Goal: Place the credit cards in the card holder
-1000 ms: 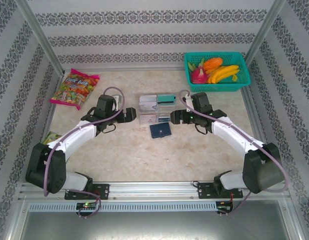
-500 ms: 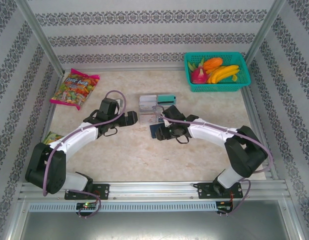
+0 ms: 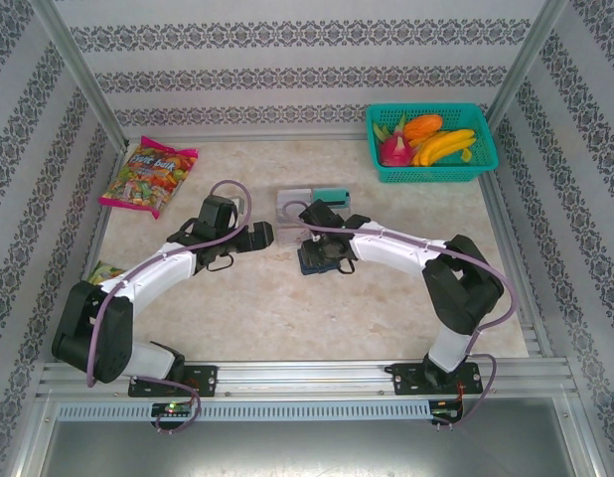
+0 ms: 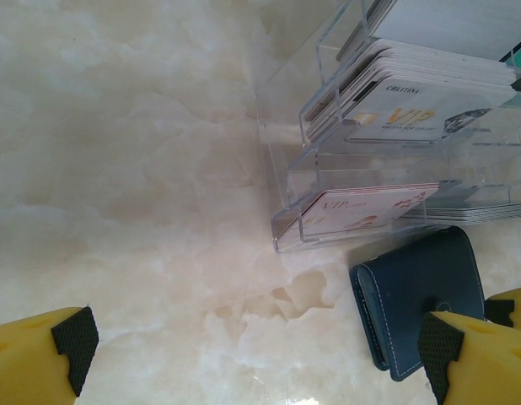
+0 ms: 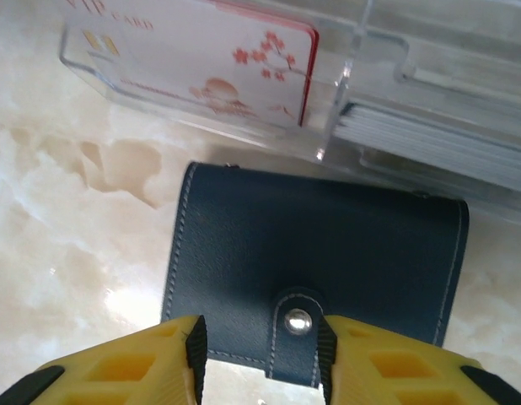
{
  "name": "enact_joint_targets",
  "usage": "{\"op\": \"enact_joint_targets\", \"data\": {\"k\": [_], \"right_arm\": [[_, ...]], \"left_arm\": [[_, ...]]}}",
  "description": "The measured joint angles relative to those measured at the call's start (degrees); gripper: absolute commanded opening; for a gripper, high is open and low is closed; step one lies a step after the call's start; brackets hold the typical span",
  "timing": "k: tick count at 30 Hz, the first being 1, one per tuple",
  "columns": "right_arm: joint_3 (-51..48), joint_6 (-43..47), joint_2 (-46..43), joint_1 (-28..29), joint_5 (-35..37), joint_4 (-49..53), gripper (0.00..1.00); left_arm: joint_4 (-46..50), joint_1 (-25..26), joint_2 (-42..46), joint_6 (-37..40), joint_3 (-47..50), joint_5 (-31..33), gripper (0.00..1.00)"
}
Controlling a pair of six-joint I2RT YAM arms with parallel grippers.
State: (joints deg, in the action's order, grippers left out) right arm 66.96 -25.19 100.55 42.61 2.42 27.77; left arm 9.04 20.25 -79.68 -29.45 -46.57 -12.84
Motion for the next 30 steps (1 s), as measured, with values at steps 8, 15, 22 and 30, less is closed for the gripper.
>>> {"op": "enact_joint_targets", "data": {"k": [8,15,22,30], "right_arm": [[0.61,0.0,3.69,0.35,2.21,1.84,0.38],[2.23,0.37,5.79,0.55,3.13,2.51,0.25],[2.62,1.44,6.12,1.55,3.82,2.89,0.11],[1.2,4.37,3.65,1.53,3.28,2.45,0.1]], "left_arm": [[-0.52,0.0,-0.68,-0.02,0.0,-0.48,0.99],[-0.83,0.0,-0.79,-0.22,0.0,-0.66,0.99],[-0.85,0.0,-0.72,-0.22,0.0,-0.63,0.99],[-0.76,0.0,-0.7,-0.15,0.0,-2.54,1.0]]}}
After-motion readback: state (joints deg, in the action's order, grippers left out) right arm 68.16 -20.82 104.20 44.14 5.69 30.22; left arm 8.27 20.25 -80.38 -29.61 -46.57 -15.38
